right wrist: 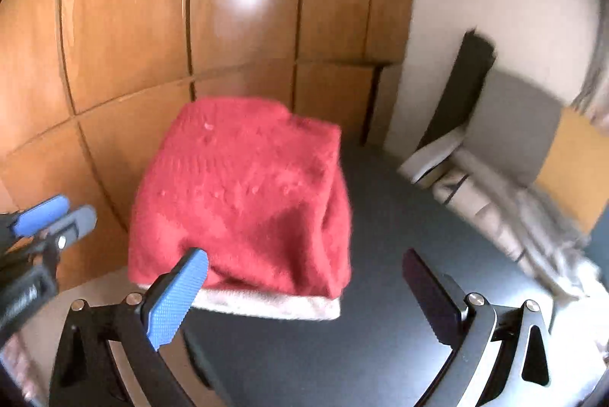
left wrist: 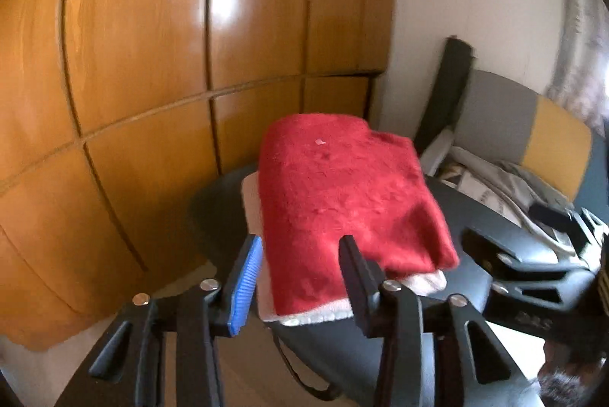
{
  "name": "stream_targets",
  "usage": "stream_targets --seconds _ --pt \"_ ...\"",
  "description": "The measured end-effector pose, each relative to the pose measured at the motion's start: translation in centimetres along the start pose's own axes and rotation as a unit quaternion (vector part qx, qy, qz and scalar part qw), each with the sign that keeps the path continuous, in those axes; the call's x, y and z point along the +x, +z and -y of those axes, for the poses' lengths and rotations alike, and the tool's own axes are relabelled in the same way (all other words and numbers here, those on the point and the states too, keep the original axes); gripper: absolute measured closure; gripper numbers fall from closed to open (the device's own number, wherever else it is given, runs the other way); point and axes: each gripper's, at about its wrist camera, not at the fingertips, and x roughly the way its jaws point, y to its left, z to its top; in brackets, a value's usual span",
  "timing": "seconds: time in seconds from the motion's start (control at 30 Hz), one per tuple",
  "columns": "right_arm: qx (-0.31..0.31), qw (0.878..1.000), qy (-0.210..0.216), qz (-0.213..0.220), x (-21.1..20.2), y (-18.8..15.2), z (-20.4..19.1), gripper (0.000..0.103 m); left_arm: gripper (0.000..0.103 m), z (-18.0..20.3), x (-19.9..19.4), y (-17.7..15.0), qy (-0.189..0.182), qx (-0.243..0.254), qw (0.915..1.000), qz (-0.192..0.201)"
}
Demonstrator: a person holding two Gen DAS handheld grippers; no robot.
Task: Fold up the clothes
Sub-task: 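Open both grippers and withdraw from the placed sweater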
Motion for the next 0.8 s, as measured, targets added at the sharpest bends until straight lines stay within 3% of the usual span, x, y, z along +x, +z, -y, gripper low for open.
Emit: stream_targets --seconds 0.13,0.2,0.23,0.33,0.53,0.8 --pt "0.002 0.999 -0.006 0.034 -2.7 0.3 -0.2 0.0 0.067 0.2 -1.4 0.8 -0.05 -0.003 0.9983 0.029" --pt "0.0 0.999 -0.006 0.043 -3.6 0.8 0.1 0.0 0.067 -0.5 -1.7 0.8 -0.091 -0.019 0.9949 0.04" --pt "-0.006 0.999 -0.006 0.043 -3.9 0.8 -0.1 0.0 0.067 -0.9 -1.7 0.8 -0.093 -0.033 0.9943 0.04" --pt "-0.023 0.999 -0.009 0.04 -4.1 1.0 -0.8 0.0 0.068 -1.4 -1.1 0.8 -0.069 -0.041 0.9964 0.028" --pt "-0.03 0.999 0.001 0.03 -3.7 1.3 -2.1 0.0 0.071 -2.6 0.5 0.8 -0.054 -0.065 0.9964 0.007" --pt "-0.036 0.999 0.003 0.025 -3.5 1.0 -2.2 0.0 0.078 -2.1 -1.0 0.6 -0.022 -0.047 0.9974 0.05"
